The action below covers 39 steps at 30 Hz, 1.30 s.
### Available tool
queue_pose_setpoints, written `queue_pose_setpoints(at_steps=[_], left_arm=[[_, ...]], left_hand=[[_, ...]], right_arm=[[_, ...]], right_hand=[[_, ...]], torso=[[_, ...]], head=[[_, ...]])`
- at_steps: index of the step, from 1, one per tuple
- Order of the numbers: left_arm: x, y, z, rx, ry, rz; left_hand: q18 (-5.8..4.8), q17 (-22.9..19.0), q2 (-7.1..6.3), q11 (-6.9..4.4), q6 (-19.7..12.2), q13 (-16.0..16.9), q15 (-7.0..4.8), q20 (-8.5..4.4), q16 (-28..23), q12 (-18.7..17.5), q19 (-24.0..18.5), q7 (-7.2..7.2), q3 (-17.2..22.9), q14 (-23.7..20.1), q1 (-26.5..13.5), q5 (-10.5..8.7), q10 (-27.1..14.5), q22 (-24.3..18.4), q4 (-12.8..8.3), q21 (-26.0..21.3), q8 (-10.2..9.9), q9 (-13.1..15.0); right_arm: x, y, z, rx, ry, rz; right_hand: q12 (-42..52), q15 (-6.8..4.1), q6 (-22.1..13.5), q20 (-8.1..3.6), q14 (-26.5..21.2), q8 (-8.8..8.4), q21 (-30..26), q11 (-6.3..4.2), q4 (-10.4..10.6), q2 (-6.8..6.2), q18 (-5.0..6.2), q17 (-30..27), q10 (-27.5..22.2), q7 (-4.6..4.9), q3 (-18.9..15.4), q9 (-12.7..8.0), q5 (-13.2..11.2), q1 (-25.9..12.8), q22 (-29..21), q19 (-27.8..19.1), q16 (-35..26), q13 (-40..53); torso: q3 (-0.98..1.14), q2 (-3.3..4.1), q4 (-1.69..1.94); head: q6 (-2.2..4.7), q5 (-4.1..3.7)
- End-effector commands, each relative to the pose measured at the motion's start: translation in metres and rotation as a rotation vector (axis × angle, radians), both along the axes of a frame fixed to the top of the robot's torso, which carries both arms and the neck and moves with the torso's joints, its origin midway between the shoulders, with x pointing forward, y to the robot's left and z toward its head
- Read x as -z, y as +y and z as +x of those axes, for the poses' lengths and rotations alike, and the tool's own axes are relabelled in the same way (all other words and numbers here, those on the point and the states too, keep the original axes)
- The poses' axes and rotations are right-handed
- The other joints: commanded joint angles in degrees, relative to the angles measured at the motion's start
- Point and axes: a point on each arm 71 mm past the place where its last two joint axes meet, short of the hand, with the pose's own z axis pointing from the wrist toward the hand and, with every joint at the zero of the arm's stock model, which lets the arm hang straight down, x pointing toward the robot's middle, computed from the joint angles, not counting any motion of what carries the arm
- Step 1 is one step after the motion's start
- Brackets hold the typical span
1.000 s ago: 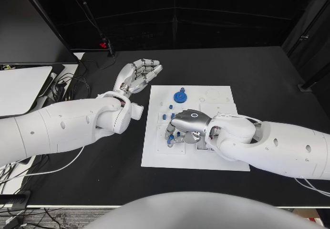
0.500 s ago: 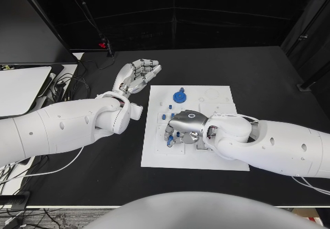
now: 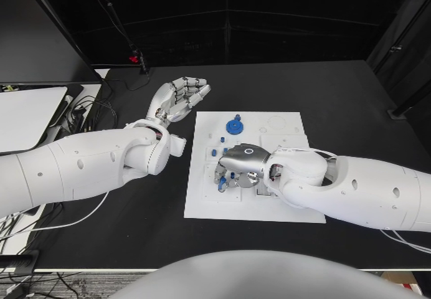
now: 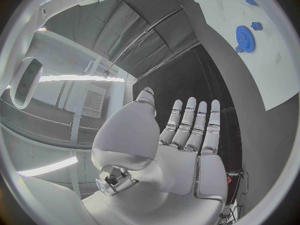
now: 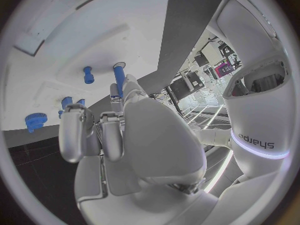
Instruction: Assemble the parts on the task board
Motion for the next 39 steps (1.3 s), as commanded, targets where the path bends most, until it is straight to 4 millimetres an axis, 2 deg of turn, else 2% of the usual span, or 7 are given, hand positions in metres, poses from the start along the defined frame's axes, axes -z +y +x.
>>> queue_pose_setpoints(at_steps=[1, 24, 28, 31, 37, 39], left_arm=[[-0.0057, -0.0017, -0.0013, 0.019, -0.068, -0.019], [-0.0054, -0.0014, -0.0008, 0.018, -0.067, -0.018], [-0.0054, -0.0018, -0.0007, 0.018, -0.066, -0.018], [-0.0053, -0.0019, -0.0007, 0.018, -0.066, -0.018], [-0.0053, -0.0018, -0.0007, 0.017, -0.065, -0.017], [-0.0053, -0.0019, -0.0006, 0.017, -0.065, -0.017]], left_hand=[[-0.44, -0.08, 0.55, 0.06, -0.43, -0.09, -0.03, -0.05, 0.21, 0.33, 0.46, 6.73, -0.35, -0.35, -0.09, 0.19, -0.36, -0.04, -0.01, 0.24, 0.38, -0.09], [-0.43, -0.14, 0.61, 0.06, -0.46, -0.1, -0.03, -0.05, 0.29, 0.39, 0.46, 6.73, -0.4, -0.36, -0.02, 0.23, -0.41, -0.09, -0.01, 0.25, 0.42, -0.12], [-0.43, -0.14, 0.61, 0.06, -0.46, -0.1, -0.03, -0.05, 0.29, 0.39, 0.46, 6.73, -0.4, -0.36, -0.02, 0.23, -0.41, -0.09, -0.01, 0.25, 0.42, -0.12], [-0.43, -0.14, 0.61, 0.06, -0.46, -0.1, -0.03, -0.05, 0.29, 0.39, 0.46, 6.73, -0.4, -0.36, -0.02, 0.23, -0.41, -0.09, -0.01, 0.25, 0.42, -0.12], [-0.43, -0.18, 0.66, 0.06, -0.49, -0.1, -0.03, -0.05, 0.33, 0.41, 0.44, 6.73, -0.41, -0.35, 0.04, 0.26, -0.44, -0.13, -0.02, 0.25, 0.45, -0.14], [-0.43, -0.18, 0.66, 0.06, -0.49, -0.1, -0.03, -0.05, 0.33, 0.41, 0.44, 6.73, -0.41, -0.35, 0.04, 0.26, -0.44, -0.13, -0.02, 0.25, 0.45, -0.14]], right_arm=[[0.007, -0.0018, -0.0014, 0.003, 0.017, -0.061], [0.0053, -0.0062, -0.003, 0.018, 0.008, -0.037], [0.0065, -0.0062, -0.0021, 0.02, 0.015, -0.046], [0.0075, -0.0058, -0.0019, 0.02, 0.021, -0.055], [0.0074, -0.0044, -0.0026, 0.012, 0.03, -0.048], [0.0063, -0.0034, -0.0035, 0.005, 0.03, -0.035]], right_hand=[[-0.17, 0.26, 0.11, -0.14, 4.57, 0.18, -0.03, -0.31, 0.08, 0.35, 0.23, 8.36, 0.69, 0.29, 0.41, -0.08, 0.22, 0.37, 11.43, 1.39, 0.18, 0.05], [-0.32, 0.3, 0.04, -0.11, 4.52, 0.07, -0.08, -0.29, 0.1, 0.33, 0.24, 8.14, 0.71, 0.32, 0.41, -0.12, 0.21, 0.35, 11.41, 1.36, 0.09, 0.06], [-0.64, 0.37, -0.29, -0.04, 4.51, -0.22, -0.17, -0.17, 0.19, 0.22, 0.26, 8.09, 0.55, 0.45, 0.36, -0.23, 0.21, 0.24, 11.39, 1.31, 0.07, 0.05], [-1.25, 0.65, -1.49, 0.12, 4.43, -1.02, -0.52, 0.21, 0.42, -0.52, 0.33, 7.72, -0.43, 0.7, -0.08, -0.57, 0.17, -0.27, 11.27, 1.14, -0.08, -0.01], [-1.25, 1.62, -6.63, 0.81, 4.01, -3.9, -2.3, 1.4, 0.69, -3.94, 0.7, 5.76, -3.67, 1.94, -3.21, -1.39, 0.22, -4.9, 10.62, 0.29, -0.92, 0.07], [-1.12, 1.76, -7.62, 0.99, 3.91, -4.17, -2.66, 1.53, 0.59, -4.45, 0.79, 5.37, -3.93, 2.17, -4.01, -1.32, 0.18, -6.29, 10.49, 0.11, -1.1, 0.14]], torso=[[0.03, 0.01, -0.02], [-0.04, 0.04, -0.03], [-0.03, 0.01, 0.06], [0.0, 0.05, 0.09], [-0.03, 0.03, 0.03], [-0.03, 0.03, -0.01]], head=[[0.0, -0.21], [0.0, -0.35], [0.0, -0.52], [0.0, -0.44], [0.0, -0.37], [0.0, -0.31]])
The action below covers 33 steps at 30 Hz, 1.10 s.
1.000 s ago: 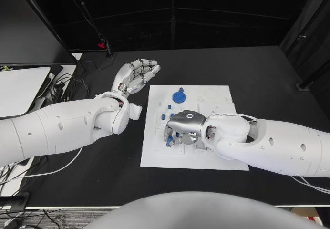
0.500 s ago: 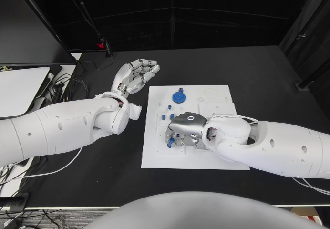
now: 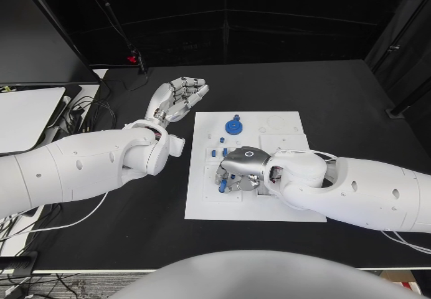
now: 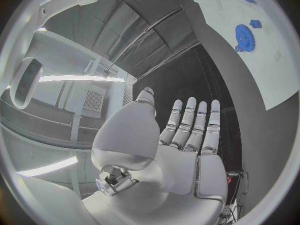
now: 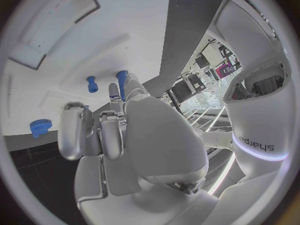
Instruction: Assemble the parts on the task board
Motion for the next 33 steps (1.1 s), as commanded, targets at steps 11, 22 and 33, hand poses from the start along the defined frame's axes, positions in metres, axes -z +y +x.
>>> queue_pose_setpoints(at_steps=[11, 22, 33], left_arm=[[-0.005, -0.002, -0.001, 0.019, -0.064, -0.018], [-0.005, -0.001, -0.001, 0.02, -0.063, -0.019], [-0.005, -0.001, -0.001, 0.026, -0.064, -0.022]], left_hand=[[-0.43, -0.05, 0.66, 0.07, -0.49, -0.06, -0.03, -0.05, 0.34, 0.2, 0.44, 6.73, -0.41, -0.36, 0.04, 0.26, -0.45, -0.05, -0.02, 0.25, 0.21, -0.08], [-0.44, -0.1, 0.7, 0.07, -0.52, -0.06, -0.03, -0.05, 0.39, 0.24, 0.42, 6.74, -0.45, -0.37, 0.09, 0.28, -0.48, -0.1, -0.02, 0.25, 0.24, -0.1], [-0.45, -0.28, 0.64, 0.1, -0.67, -0.08, -0.02, -0.05, 0.53, 0.34, 0.38, 6.77, -0.78, -0.45, -0.06, 0.31, -0.65, -0.22, 0.05, 0.25, 0.32, -0.2]], right_arm=[[-0.008, 0.004, -0.004, -0.024, 0.0, 0.11], [-0.017, -0.004, -0.001, 0.032, -0.04, 0.24], [-0.045, -0.071, 0.006, 0.372, 0.196, 0.693]], right_hand=[[0.24, 0.75, -4.3, 1.01, 3.79, -0.02, -1.48, 0.34, -0.21, -1.42, 1.09, 3.9, -1.33, 0.83, -2.86, 0.25, -0.32, -5.07, 10.02, -0.33, -0.89, 0.11], [-0.12, 1.46, -4.46, 1.56, 3.65, -0.05, -1.86, 1.25, -0.19, -1.16, 1.14, 3.23, -2.88, 1.87, -3.44, 0.24, -0.31, -5.88, 9.82, -0.39, -1.17, -0.01], [1.2, 2.65, -11.32, 2.92, 3.05, 0.03, -5.21, 2.63, 0.09, -3.25, 1.92, 0.6, -10.1, 3.03, -3.43, 0.22, 0.22, -15.27, 8.4, -1.78, -2.24, 0.32]], torso=[[0.04, -0.05, -0.04], [0.01, -0.04, -0.07], [-0.06, -0.1, 0.14]], head=[[0.0, 0.0], [0.0, -0.16], [0.0, -1.07]])
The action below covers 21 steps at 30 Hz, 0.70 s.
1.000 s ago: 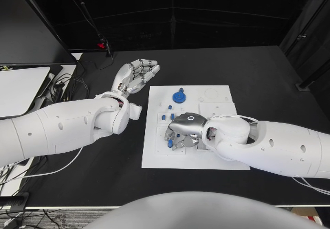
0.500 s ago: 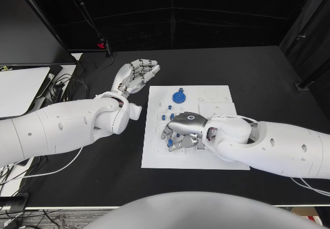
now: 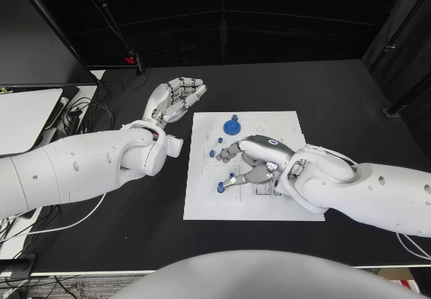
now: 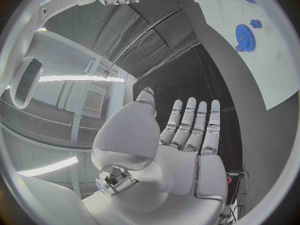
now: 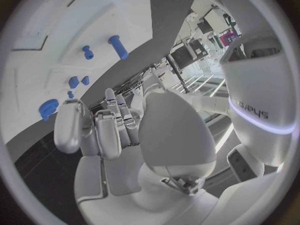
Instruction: Assemble the parts on the task board
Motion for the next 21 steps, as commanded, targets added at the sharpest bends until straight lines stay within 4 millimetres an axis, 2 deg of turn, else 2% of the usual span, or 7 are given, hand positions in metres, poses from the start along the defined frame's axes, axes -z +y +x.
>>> queue_pose_setpoints(at_steps=[1, 4, 10, 14, 15, 17, 21], left_arm=[[-0.005, -0.001, -0.001, 0.026, -0.065, -0.021], [-0.005, -0.002, -0.001, 0.026, -0.064, -0.021], [-0.005, -0.002, -0.001, 0.024, -0.065, -0.02], [-0.005, -0.005, 0.0, 0.027, -0.065, -0.02], [-0.005, -0.005, 0.0, 0.027, -0.065, -0.02], [-0.005, -0.005, 0.0, 0.027, -0.065, -0.02], [-0.005, -0.006, 0.001, 0.026, -0.066, -0.019]], left_hand=[[-0.44, -0.13, 0.41, -0.1, -0.45, -0.09, -0.02, -0.05, 0.3, 0.34, 0.38, 6.99, -0.44, -0.45, -0.29, 0.31, -0.44, -0.07, 0.02, 0.25, 0.33, -0.08], [-0.44, -0.13, 0.41, -0.1, -0.45, -0.09, -0.02, -0.05, 0.3, 0.34, 0.38, 6.99, -0.44, -0.45, -0.29, 0.31, -0.44, -0.07, 0.02, 0.25, 0.33, -0.08], [-0.44, -0.13, 0.41, -0.1, -0.45, -0.09, -0.02, -0.05, 0.3, 0.34, 0.38, 6.99, -0.44, -0.45, -0.29, 0.31, -0.44, -0.07, 0.02, 0.25, 0.33, -0.08], [-0.45, -0.21, 0.42, -0.09, -0.51, -0.1, -0.01, -0.05, 0.35, 0.38, 0.43, 7.0, -0.56, -0.49, -0.38, 0.31, -0.51, -0.06, 0.04, 0.26, 0.36, -0.12], [-0.45, -0.21, 0.43, -0.09, -0.52, -0.1, -0.01, -0.05, 0.35, 0.38, 0.43, 7.0, -0.57, -0.49, -0.38, 0.32, -0.51, -0.06, 0.03, 0.26, 0.36, -0.12], [-0.45, -0.21, 0.43, -0.09, -0.52, -0.1, -0.01, -0.05, 0.35, 0.38, 0.43, 7.0, -0.57, -0.49, -0.38, 0.32, -0.51, -0.06, 0.03, 0.26, 0.36, -0.12], [-0.45, -0.21, 0.43, -0.09, -0.52, -0.1, -0.01, -0.05, 0.35, 0.38, 0.43, 7.0, -0.57, -0.49, -0.37, 0.32, -0.51, -0.06, 0.03, 0.26, 0.37, -0.12]], right_arm=[[-0.017, -0.028, 0.009, 0.182, 0.178, 0.322], [-0.02, -0.05, 0.011, 0.25, 0.269, 0.384], [-0.022, -0.092, 0.006, 0.358, 0.375, 0.421], [-0.021, -0.115, 0.001, 0.414, 0.398, 0.394], [-0.021, -0.119, 0.0, 0.422, 0.395, 0.382], [-0.021, -0.129, -0.002, 0.431, 0.363, 0.332], [-0.022, -0.145, -0.008, 0.452, 0.262, 0.205]], right_hand=[[0.95, 0.38, -1.52, 0.26, 2.74, 0.4, -1.48, -0.01, -0.2, 1.6, 1.23, -0.08, -0.77, 0.12, 0.21, 0.12, 0.4, -1.7, 8.04, -0.79, -0.47, 0.15], [5.03, -0.18, -2.37, 0.12, 2.36, 1.22, -3.35, -0.83, -0.51, 4.14, 1.72, -0.74, 3.93, -0.28, -0.09, 0.31, 2.17, -2.69, 7.33, -1.86, -0.74, 1.66], [15.86, -2.05, -6.22, -1.56, -2.24, 2.83, -13.0, -3.37, -0.58, 5.29, 3.64, -9.14, 9.72, -2.02, -3.41, 0.44, 4.98, -4.42, 3.9, -8.3, -5.1, 8.02], [44.25, -2.03, -9.62, -2.5, -1.14, 6.18, -20.06, -4.64, -0.3, 7.01, 4.73, 1.02, 7.43, -2.85, -6.22, 1.09, 5.88, -5.83, 2.33, -14.86, 0.36, 32.93], [63.36, -1.62, -11.32, -2.86, -3.13, 9.34, -24.68, -3.16, -0.65, 8.97, 6.06, 1.94, 3.05, -1.62, -6.89, 1.75, 6.76, -5.66, 1.88, -20.2, 1.4, 51.4], [77.53, 0.49, -14.29, -1.05, -4.07, 13.4, -30.95, -2.5, -0.19, 7.7, 6.16, 3.22, 9.69, -1.7, -9.17, 2.41, 6.24, -6.04, 1.54, -26.21, 2.85, 67.72], [85.81, 1.41, -13.75, 0.59, 5.95, 21.43, -16.52, -0.99, -0.6, 7.01, 3.62, 15.09, 31.99, -0.8, -9.96, 4.43, 9.53, -6.12, 5.5, -16.66, 5.87, 86.23]], torso=[[-0.08, -0.02, 0.1], [-0.2, -0.09, 0.11], [-0.43, 0.03, -0.07], [-0.52, -0.09, 0.06], [-0.56, -0.11, 0.04], [-0.72, -0.13, -0.02], [-1.08, -0.22, -0.23]], head=[[0.0, -0.45], [0.0, -1.03], [0.0, -3.03], [0.0, -4.71], [0.0, -5.12], [0.0, -6.26], [0.0, -7.31]])
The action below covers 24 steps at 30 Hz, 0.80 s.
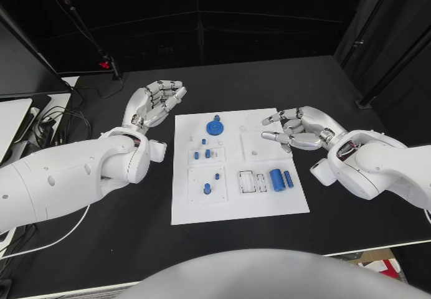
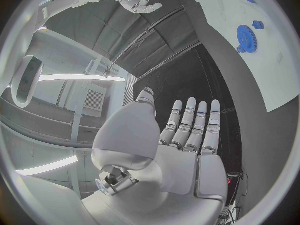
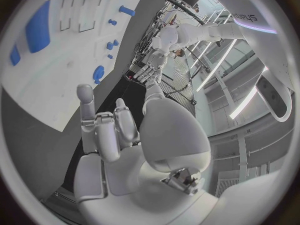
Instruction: Assemble the parts on the task board
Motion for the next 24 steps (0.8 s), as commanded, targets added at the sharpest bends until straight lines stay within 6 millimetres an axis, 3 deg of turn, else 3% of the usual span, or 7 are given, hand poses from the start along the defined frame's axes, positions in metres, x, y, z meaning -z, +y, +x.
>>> queue_pose_setpoints(at_steps=[1, 3, 5, 9, 12, 17, 24], left_arm=[[-0.005, -0.002, -0.001, 0.021, -0.064, -0.019], [-0.005, -0.003, -0.001, 0.021, -0.064, -0.019], [-0.005, -0.004, 0.0, 0.023, -0.064, -0.019], [-0.005, -0.003, 0.0, 0.021, -0.064, -0.018], [-0.005, -0.003, 0.0, 0.021, -0.064, -0.018], [-0.005, -0.003, 0.0, 0.022, -0.063, -0.018], [-0.005, -0.001, 0.0, 0.02, -0.063, -0.018]], left_hand=[[-0.44, -0.08, 0.26, -0.08, -0.32, -0.1, -0.01, -0.05, 0.38, 0.41, 0.43, 6.79, -0.25, -0.49, -0.16, 0.33, -0.52, -0.08, 0.0, 0.26, 0.39, -0.06], [-0.44, -0.08, 0.26, -0.08, -0.32, -0.1, -0.01, -0.05, 0.38, 0.41, 0.43, 6.79, -0.25, -0.49, -0.16, 0.33, -0.52, -0.08, 0.0, 0.26, 0.39, -0.06], [-0.44, -0.08, 0.26, -0.08, -0.32, -0.1, -0.01, -0.05, 0.38, 0.41, 0.43, 6.79, -0.25, -0.49, -0.16, 0.33, -0.52, -0.08, 0.0, 0.26, 0.39, -0.06], [-0.44, -0.1, 0.32, -0.09, -0.32, -0.09, -0.01, -0.05, 0.4, 0.43, 0.4, 6.79, -0.26, -0.5, -0.15, 0.36, -0.52, -0.11, 0.0, 0.26, 0.41, -0.07], [-0.44, -0.1, 0.32, -0.09, -0.32, -0.09, -0.01, -0.05, 0.4, 0.43, 0.4, 6.79, -0.26, -0.5, -0.15, 0.36, -0.52, -0.11, 0.0, 0.26, 0.41, -0.07], [-0.45, -0.15, 0.44, -0.09, -0.33, -0.09, -0.01, -0.05, 0.45, 0.49, 0.41, 6.79, -0.26, -0.51, -0.11, 0.4, -0.52, -0.13, -0.02, 0.27, 0.46, -0.09], [-0.45, -0.18, 0.49, -0.09, -0.33, -0.09, -0.01, -0.05, 0.48, 0.52, 0.38, 6.78, -0.27, -0.52, -0.1, 0.43, -0.52, -0.18, -0.02, 0.26, 0.48, -0.09]], right_arm=[[0.0, -0.005, -0.005, -0.009, -0.045, -0.147], [0.002, -0.012, -0.009, 0.015, -0.046, -0.214], [0.005, -0.018, -0.013, 0.037, -0.037, -0.283], [0.01, -0.024, -0.019, 0.077, -0.017, -0.404], [0.012, -0.027, -0.023, 0.106, 0.0, -0.474], [0.015, -0.028, -0.027, 0.132, 0.021, -0.545], [0.018, -0.02, -0.031, 0.125, 0.059, -0.64]], right_hand=[[2.5, 0.55, 1.06, 0.89, 6.41, 4.72, 11.26, 0.74, 0.01, -0.64, -2.41, 15.04, 8.83, 1.58, -0.56, 1.34, 1.9, -0.95, 6.51, 7.7, 0.71, 15.53], [2.5, 0.62, 2.98, 1.37, 6.41, 8.05, 20.59, 0.95, -0.3, -0.43, -4.06, 15.04, 8.83, 1.79, -0.91, 2.38, 2.89, -2.54, 8.91, 14.42, 0.71, 15.53], [2.5, 0.63, 3.76, 1.61, 6.41, 11.24, 27.87, 0.99, -0.04, -1.11, -5.22, 15.04, 8.83, 1.59, -0.86, 3.27, 4.38, -3.45, 10.81, 19.7, 0.71, 15.53], [2.5, -0.23, 4.71, 1.26, 6.41, 14.28, 37.29, 0.01, 0.23, -1.64, -7.53, 15.04, 8.83, 0.79, 0.12, 3.97, 5.38, -5.12, 13.93, 26.7, 0.71, 15.53], [2.5, -0.68, 5.43, 0.68, 6.41, 15.01, 40.27, -0.5, 0.44, -1.79, -8.43, 15.04, 8.83, 0.28, 0.77, 3.98, 6.09, -6.07, 15.1, 28.93, 0.71, 15.53], [2.5, -1.64, 7.48, -0.18, 6.41, 15.49, 40.27, -0.98, 0.3, -1.61, -8.43, 15.04, 8.83, -0.33, 1.08, 3.93, 7.67, -7.22, 15.1, 28.93, 0.71, 15.53], [2.5, -2.15, 8.46, -0.75, 6.41, 15.19, 40.27, -1.39, 0.43, -2.94, -8.43, 15.04, 8.83, -0.68, 1.15, 3.67, 7.87, -9.76, 15.1, 28.93, 0.71, 15.53]], torso=[[-0.45, -0.12, -0.24], [-0.51, -0.1, -0.22], [-0.55, -0.06, -0.17], [-0.54, -0.13, -0.42], [-0.46, -0.05, -0.42], [-0.55, -0.12, -0.29], [-0.44, -0.07, -0.28]], head=[[0.0, -0.89], [0.0, -1.37], [0.0, -2.02], [0.0, -2.43], [0.0, -2.86], [0.0, -3.48], [0.0, -3.69]])
